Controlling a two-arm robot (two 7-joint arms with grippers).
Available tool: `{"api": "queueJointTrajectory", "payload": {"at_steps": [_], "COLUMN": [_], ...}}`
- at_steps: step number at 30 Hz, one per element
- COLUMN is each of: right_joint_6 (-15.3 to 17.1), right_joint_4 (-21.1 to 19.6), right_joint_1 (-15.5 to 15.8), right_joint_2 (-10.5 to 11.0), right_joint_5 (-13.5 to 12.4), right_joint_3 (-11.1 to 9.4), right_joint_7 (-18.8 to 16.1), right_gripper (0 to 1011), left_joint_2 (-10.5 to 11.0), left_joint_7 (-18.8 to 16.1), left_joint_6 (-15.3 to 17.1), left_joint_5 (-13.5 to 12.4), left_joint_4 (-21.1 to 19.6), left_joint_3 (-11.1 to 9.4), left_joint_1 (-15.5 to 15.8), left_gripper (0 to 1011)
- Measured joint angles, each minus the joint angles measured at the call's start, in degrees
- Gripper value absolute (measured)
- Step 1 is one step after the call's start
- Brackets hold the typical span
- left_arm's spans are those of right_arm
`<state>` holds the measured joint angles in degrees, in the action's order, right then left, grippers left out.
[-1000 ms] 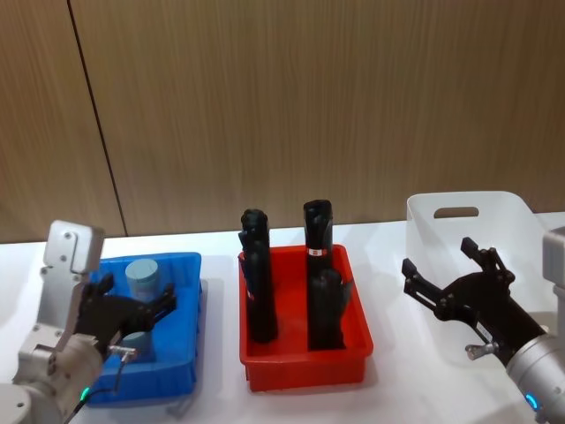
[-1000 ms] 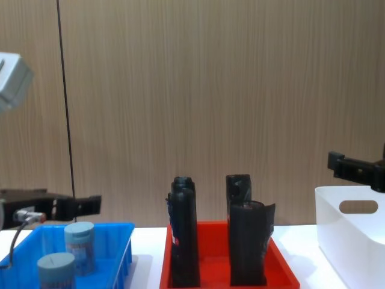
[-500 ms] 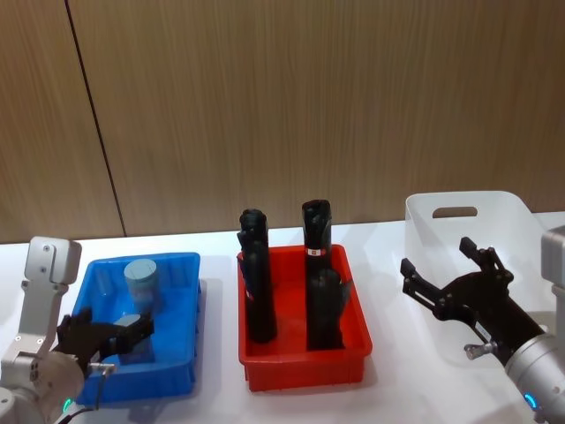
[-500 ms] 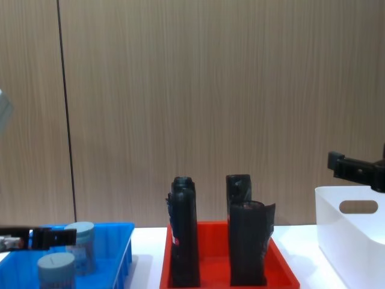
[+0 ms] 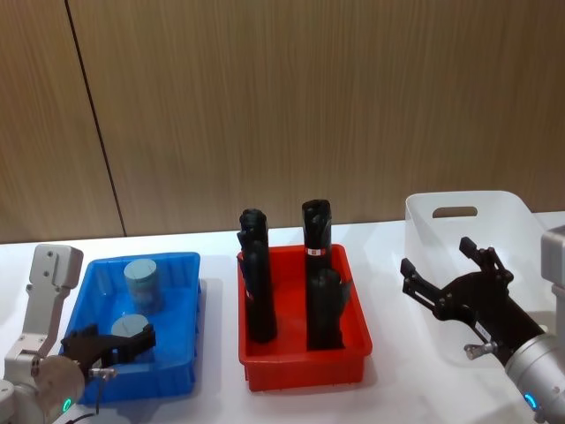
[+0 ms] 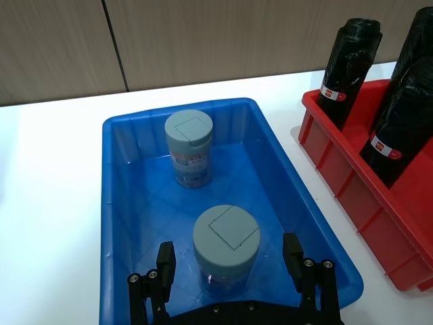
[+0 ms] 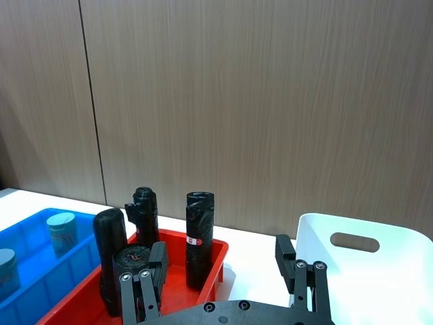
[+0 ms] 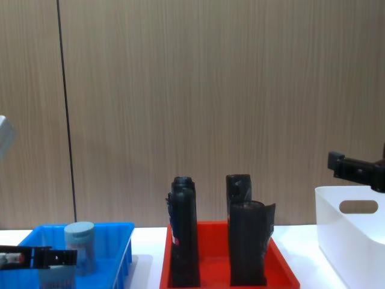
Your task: Pick the cotton swabs from the blue box and place them into the white box.
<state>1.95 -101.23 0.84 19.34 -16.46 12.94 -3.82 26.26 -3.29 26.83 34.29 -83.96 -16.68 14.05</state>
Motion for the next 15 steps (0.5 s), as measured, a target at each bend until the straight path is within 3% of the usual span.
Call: {"api": "queueJointTrajectory", "payload": {"at_steps": [15], "right_joint_6": [0.00], "right_joint_4": [0.00], "right_joint_1": [0.00], "right_joint_2": [0.00], "right_joint_5": [0.00], "right_joint_3": [0.00], "right_joint_7": [0.00], "right_gripper": [1002], "left_joint_2": [-1.35], "left_joint_7": [5.18], "left_joint_6": [1.22], "left_joint_5": [-2.99], "left_joint_4": [5.98], "left_joint_3": [-0.25], "left_joint_1": [3.66], "left_gripper": [1004]}}
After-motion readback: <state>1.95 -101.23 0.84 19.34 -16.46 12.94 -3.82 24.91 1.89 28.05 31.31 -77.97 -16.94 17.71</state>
